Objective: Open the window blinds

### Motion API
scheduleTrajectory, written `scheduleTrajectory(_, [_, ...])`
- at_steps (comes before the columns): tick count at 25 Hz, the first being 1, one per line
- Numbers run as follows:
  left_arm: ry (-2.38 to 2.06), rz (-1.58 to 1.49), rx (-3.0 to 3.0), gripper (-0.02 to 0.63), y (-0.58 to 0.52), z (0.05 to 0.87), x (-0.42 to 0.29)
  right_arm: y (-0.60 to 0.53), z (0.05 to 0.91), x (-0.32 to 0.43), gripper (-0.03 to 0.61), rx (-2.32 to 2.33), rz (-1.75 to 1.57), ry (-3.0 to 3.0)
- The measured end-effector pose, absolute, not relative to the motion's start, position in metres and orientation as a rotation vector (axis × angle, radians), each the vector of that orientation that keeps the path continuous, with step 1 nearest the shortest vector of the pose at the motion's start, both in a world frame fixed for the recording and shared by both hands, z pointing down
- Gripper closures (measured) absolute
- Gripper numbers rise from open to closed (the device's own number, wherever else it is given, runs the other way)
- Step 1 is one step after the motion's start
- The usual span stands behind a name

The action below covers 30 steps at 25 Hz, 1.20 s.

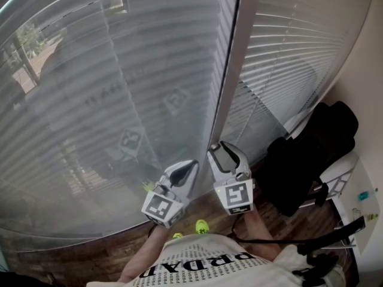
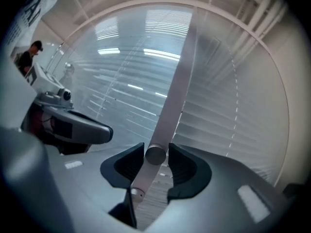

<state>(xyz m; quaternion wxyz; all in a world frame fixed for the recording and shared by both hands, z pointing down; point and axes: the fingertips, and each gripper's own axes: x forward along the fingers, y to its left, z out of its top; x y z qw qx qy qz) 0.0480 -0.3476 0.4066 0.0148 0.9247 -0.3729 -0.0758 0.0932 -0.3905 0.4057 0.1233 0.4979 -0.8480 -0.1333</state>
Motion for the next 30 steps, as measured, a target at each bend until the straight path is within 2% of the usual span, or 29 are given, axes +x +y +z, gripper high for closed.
scheduleTrajectory(6, [-1.15,-0.236,2.876,0.621,-0.3484,0.4074,0.0513,-0.3936,0.4081,0.0892,0.413,1.403,-0.566,-2.354])
scheduleTrajectory(9, [-1.152,-0.232,2.877,0.621,-0.3488,0.4078,0.0505,-0.3915,0.4092,0.086,0.442,1.392,-0.644,-2.313])
scheduleTrajectory(12, [-1.157,-0.235,2.875,0.621,-0.3499,0.408,0.0491,-0.3912,0.4099,0.086,0.443,1.396,-0.657,-2.311])
scheduleTrajectory(21, [-1.148,-0.231,2.874,0.621,-0.3508,0.4095,0.0507,-0.3915,0.4071,0.088,0.445,1.445,-0.571,-2.369])
scheduleTrajectory(30, [-1.141,-0.229,2.87,0.621,-0.351,0.4105,0.0508,-0.3945,0.4075,0.0932,0.445,1.546,-0.285,-2.571])
